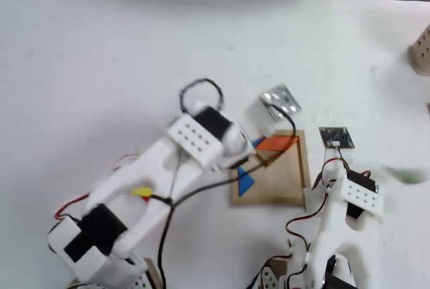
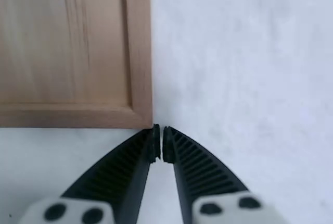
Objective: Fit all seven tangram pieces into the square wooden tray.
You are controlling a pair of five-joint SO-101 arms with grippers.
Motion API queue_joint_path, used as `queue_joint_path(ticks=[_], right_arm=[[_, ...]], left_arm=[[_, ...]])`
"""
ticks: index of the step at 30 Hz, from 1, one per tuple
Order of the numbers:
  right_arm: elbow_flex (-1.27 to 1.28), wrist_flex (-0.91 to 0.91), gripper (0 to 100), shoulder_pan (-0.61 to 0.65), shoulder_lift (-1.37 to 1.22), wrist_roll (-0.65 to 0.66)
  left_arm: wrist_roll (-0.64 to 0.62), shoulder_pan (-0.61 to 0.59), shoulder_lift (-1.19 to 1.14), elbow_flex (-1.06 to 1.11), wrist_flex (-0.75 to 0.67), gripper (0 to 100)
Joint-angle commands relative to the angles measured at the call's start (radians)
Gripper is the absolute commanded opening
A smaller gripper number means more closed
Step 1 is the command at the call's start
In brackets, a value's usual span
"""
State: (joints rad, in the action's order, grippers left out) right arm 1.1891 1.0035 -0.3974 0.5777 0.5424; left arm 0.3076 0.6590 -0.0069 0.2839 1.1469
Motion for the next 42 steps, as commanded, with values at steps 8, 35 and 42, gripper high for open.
queue_joint_path(ticks=[8,35,42], right_arm=[[-0.006,-0.008,2.1,0.012,0.028,0.011],[-0.215,-0.012,2.1,-0.271,0.028,0.011],[-0.560,-0.194,2.1,-0.605,-0.047,0.086]], left_arm=[[-0.129,-0.073,0.056,0.146,-0.232,10],[-0.141,-0.094,0.045,0.293,-0.445,10],[-0.141,-0.096,0.050,0.347,-0.526,10]])
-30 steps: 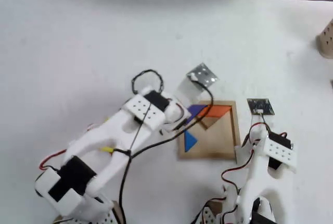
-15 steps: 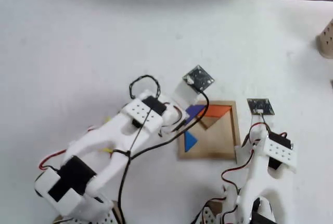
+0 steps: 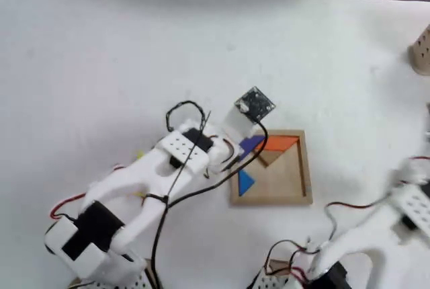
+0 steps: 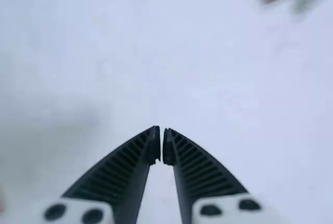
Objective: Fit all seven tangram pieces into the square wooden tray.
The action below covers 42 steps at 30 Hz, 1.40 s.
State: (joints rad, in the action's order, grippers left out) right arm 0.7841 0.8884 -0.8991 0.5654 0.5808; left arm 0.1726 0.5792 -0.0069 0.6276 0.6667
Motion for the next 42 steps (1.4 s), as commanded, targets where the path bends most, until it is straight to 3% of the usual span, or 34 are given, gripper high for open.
queue_joint_path(ticks=[1,12,25,33,39,42], right_arm=[[-0.204,-0.099,2.1,-0.128,-0.073,0.060],[-1.069,-0.128,2.1,-0.332,-0.773,0.095],[-2.033,-0.137,2.1,-0.435,-1.570,0.098],[-2.325,-0.263,2.1,-0.435,-1.939,0.091],[-2.337,-0.271,2.1,-0.432,-2.018,0.089],[-2.337,-0.240,2.2,-0.437,-2.020,0.021]], left_arm=[[-0.006,-0.022,0.050,0.003,-0.046,10],[-0.006,-0.059,0.045,0.003,-0.071,10],[-0.006,-0.058,0.042,0.005,-0.069,10],[-0.005,-0.059,0.044,0.037,-0.106,10],[-0.005,-0.059,0.042,0.037,-0.107,9],[-0.005,-0.059,0.042,0.037,-0.109,9]])
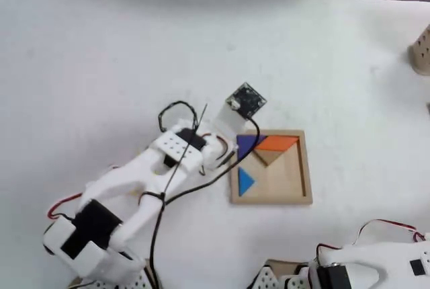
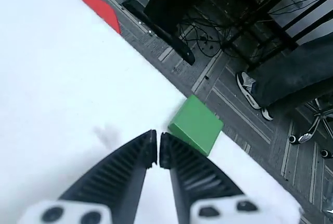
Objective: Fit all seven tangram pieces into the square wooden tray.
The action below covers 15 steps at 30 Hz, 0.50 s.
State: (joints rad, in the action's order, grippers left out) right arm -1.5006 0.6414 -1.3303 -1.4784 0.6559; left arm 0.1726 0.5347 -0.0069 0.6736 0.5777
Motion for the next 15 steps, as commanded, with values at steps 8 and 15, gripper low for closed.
queue_joint_path(ticks=[8,15], right_arm=[[-0.172,0.651,2.2,-0.001,0.186,-0.221],[-0.147,1.090,3.6,0.007,0.426,-0.371]], left_arm=[[-0.005,-0.015,0.042,-0.009,-0.020,9],[-0.005,-0.015,0.042,-0.009,-0.020,9]])
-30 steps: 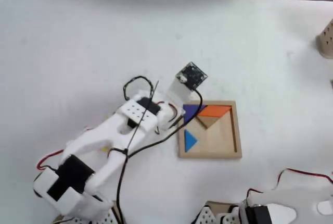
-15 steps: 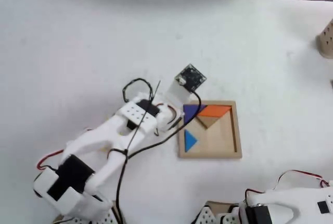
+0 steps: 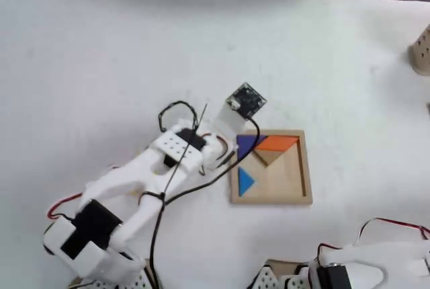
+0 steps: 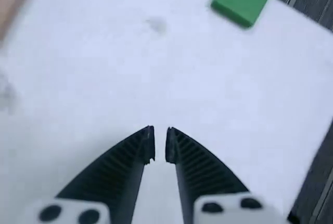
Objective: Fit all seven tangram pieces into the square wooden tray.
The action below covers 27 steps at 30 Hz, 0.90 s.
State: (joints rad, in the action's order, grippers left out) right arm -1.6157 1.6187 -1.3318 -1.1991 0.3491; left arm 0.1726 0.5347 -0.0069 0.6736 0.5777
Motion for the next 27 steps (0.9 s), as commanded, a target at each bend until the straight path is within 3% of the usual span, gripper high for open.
queue_joint_path(ticks=[1,9,18,23,27], right_arm=[[-0.032,0.111,1.8,0.002,0.162,-0.095],[0.238,0.114,1.6,-0.007,0.334,-0.101],[0.937,0.108,1.7,0.024,0.823,-0.035],[1.355,0.101,1.7,0.111,1.026,0.153],[1.674,-0.047,1.7,0.150,1.193,0.143]], left_arm=[[-0.005,-0.015,0.042,-0.009,-0.020,9],[-0.005,-0.015,0.042,-0.009,-0.018,9],[-0.005,-0.015,0.042,-0.009,-0.018,9],[-0.005,-0.015,0.042,-0.009,-0.018,9],[-0.005,-0.015,0.042,-0.009,-0.017,9]])
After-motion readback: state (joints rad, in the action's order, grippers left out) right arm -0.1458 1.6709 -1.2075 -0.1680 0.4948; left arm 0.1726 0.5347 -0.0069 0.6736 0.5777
